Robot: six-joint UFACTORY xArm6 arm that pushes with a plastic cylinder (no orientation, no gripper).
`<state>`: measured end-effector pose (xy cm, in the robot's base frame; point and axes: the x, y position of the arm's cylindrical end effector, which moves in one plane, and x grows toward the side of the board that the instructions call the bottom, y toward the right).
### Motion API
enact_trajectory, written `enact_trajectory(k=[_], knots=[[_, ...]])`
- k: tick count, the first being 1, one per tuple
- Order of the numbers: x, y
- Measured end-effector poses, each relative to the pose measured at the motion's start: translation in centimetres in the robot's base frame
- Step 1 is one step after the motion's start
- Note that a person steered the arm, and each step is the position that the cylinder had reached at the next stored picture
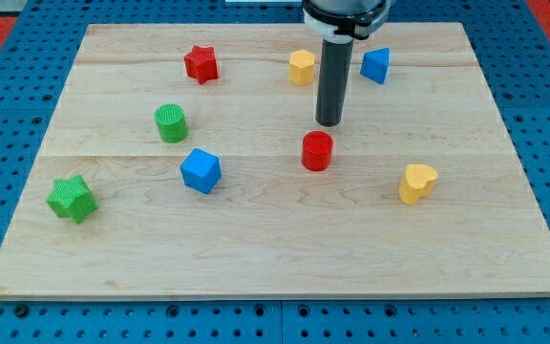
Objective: Move your arm to the center
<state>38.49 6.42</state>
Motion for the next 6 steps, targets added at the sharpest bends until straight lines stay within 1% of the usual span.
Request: enact_trajectory(k=[6], knots=[[-0.07,0.12]])
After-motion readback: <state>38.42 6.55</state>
